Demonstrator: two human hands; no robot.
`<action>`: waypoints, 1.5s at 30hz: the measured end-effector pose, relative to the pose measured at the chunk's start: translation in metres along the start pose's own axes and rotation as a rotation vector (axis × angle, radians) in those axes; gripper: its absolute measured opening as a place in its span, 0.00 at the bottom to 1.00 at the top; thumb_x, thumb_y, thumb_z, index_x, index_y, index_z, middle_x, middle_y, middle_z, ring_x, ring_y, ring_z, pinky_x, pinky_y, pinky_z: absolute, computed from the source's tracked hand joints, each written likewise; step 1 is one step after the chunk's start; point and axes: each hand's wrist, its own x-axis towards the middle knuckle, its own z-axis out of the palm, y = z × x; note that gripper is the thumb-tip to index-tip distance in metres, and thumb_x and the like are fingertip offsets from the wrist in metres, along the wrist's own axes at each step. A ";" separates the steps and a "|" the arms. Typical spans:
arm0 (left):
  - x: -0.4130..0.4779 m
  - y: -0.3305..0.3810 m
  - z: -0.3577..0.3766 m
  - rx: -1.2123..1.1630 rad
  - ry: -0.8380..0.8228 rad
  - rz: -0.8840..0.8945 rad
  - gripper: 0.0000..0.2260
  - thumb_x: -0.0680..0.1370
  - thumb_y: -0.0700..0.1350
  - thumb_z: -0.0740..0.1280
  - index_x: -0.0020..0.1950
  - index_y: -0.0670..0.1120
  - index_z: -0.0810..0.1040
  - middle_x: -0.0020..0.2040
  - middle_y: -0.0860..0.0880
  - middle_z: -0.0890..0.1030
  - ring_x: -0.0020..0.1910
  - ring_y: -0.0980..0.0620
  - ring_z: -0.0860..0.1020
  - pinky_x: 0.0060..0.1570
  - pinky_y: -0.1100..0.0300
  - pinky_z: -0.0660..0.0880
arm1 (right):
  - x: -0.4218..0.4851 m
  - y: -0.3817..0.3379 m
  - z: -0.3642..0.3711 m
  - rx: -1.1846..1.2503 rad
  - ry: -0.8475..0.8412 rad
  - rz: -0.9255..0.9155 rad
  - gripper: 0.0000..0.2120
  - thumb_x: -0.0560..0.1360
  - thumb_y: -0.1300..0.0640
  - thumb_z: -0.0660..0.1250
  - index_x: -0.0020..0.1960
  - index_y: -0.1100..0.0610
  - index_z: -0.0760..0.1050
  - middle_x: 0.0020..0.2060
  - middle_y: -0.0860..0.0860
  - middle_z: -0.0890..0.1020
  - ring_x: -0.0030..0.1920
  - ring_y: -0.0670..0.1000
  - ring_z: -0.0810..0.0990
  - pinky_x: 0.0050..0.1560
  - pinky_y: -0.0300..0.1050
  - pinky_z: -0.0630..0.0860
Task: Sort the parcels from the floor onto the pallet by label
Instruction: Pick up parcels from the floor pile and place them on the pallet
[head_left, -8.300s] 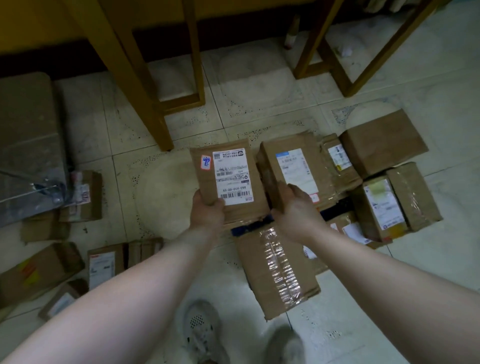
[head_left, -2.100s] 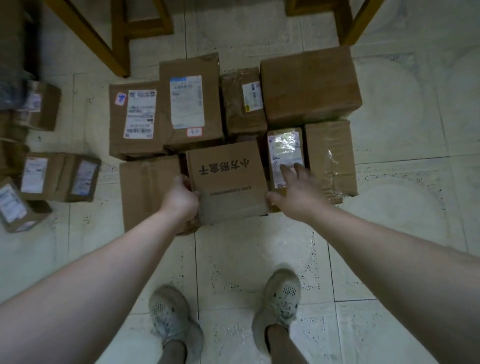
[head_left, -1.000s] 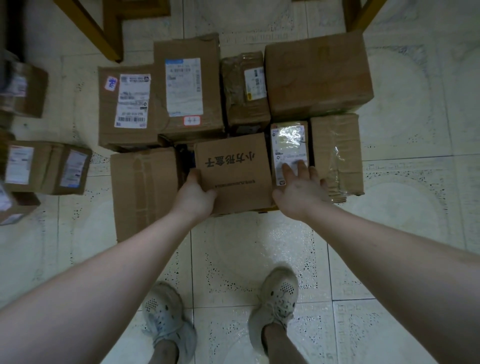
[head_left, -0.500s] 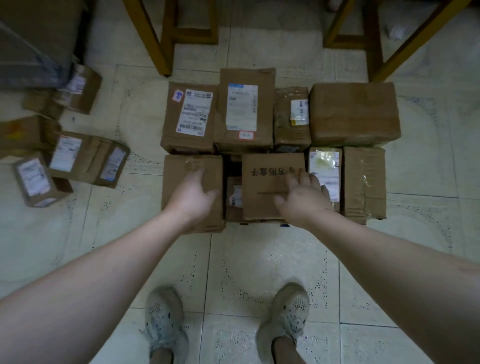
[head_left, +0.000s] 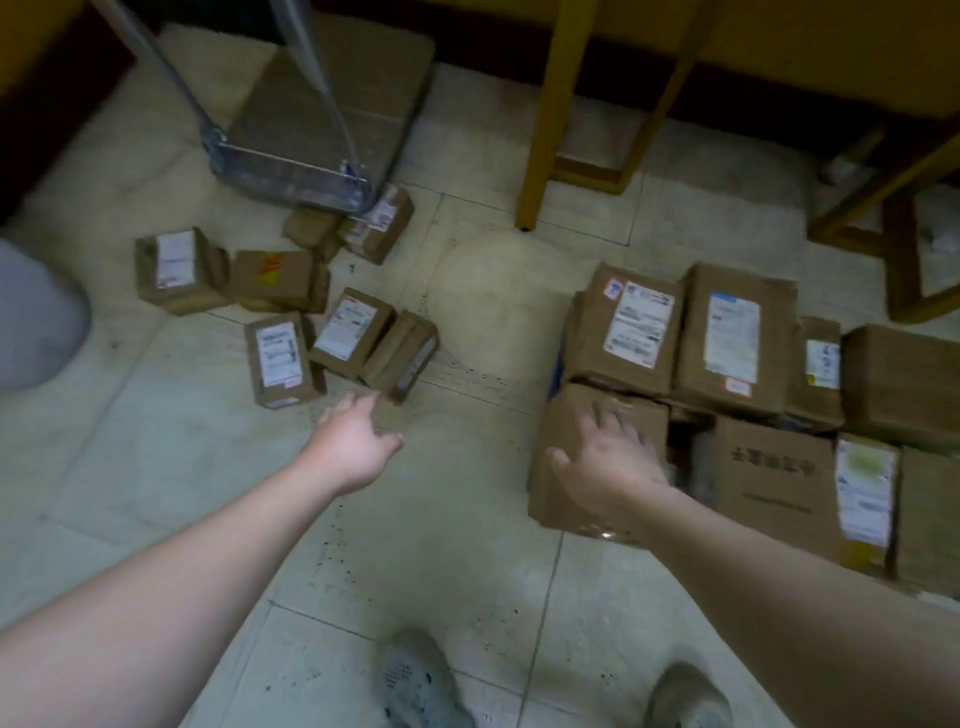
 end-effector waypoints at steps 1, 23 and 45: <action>0.005 -0.021 -0.017 -0.009 0.002 -0.019 0.32 0.76 0.53 0.66 0.76 0.48 0.58 0.77 0.42 0.55 0.75 0.42 0.55 0.72 0.54 0.53 | 0.004 -0.025 -0.002 0.000 -0.010 -0.021 0.33 0.79 0.40 0.54 0.78 0.51 0.49 0.78 0.54 0.49 0.77 0.57 0.47 0.74 0.58 0.48; 0.213 -0.152 -0.152 -0.105 -0.025 -0.209 0.27 0.76 0.48 0.67 0.73 0.46 0.65 0.74 0.43 0.64 0.72 0.44 0.62 0.69 0.53 0.60 | 0.218 -0.250 -0.029 0.019 -0.070 -0.115 0.30 0.79 0.42 0.54 0.77 0.54 0.54 0.74 0.57 0.61 0.72 0.59 0.60 0.67 0.54 0.61; 0.370 -0.093 0.052 -0.232 -0.496 0.020 0.03 0.78 0.46 0.63 0.52 0.51 0.74 0.44 0.52 0.78 0.41 0.57 0.77 0.33 0.65 0.74 | 0.325 -0.226 0.166 1.122 -0.220 0.343 0.37 0.74 0.45 0.69 0.75 0.48 0.54 0.56 0.46 0.74 0.49 0.48 0.76 0.37 0.42 0.71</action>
